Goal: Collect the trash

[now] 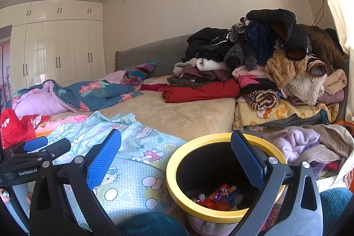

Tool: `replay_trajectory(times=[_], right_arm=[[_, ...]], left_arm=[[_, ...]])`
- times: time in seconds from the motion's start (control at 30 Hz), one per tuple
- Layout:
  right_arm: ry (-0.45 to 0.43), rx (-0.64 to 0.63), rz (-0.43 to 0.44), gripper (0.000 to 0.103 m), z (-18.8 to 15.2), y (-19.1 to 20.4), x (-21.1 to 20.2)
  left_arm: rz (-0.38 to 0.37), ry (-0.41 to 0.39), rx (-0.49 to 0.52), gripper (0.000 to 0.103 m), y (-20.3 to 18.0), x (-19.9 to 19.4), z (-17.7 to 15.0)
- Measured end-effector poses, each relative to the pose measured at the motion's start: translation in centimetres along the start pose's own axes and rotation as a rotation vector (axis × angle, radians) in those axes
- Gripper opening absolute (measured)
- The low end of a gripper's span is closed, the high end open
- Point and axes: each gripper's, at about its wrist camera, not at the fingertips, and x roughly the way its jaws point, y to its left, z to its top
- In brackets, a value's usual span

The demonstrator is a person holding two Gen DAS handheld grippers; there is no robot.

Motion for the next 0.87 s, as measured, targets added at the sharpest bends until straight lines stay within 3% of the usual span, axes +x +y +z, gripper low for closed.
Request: replay_trajectory(times=[0.33, 0.5, 0.57, 0.67, 0.73, 0.8, 0.87], right_arm=[[0.0, 0.002, 0.014, 0.097, 0.0, 0.8, 0.1], [0.042, -0.043, 0.134, 0.097, 0.9, 4.5, 2.0], [0.086, -0.079, 0.234, 0.097, 1.2, 7.8, 3.5], [0.219, -0.126, 0.45, 0.097, 1.0, 15.1, 6.4], [0.327, -0.175, 0.602, 0.097, -0.1, 21.1, 8.1], [0.435, -0.252, 0.722, 0.097, -2.3, 27.6, 9.3], [0.581, -0.364, 0.861, 0.097, -5.9, 34.5, 10.5]], left_arm=[[0.073, 0.031, -0.04, 0.092, 1.1, 0.5, 0.2], [0.128, 0.028, -0.113, 0.092, 5.6, -0.4, 0.9], [0.209, 0.017, -0.161, 0.092, 9.7, -1.3, 1.2], [0.432, 0.037, -0.25, 0.092, 17.5, -2.3, 1.1], [0.602, 0.114, -0.275, 0.092, 22.8, -1.9, 0.1], [0.764, 0.274, -0.316, 0.092, 29.1, -0.8, -2.5], [0.825, 0.354, -0.41, 0.092, 33.6, -0.5, -5.1]])
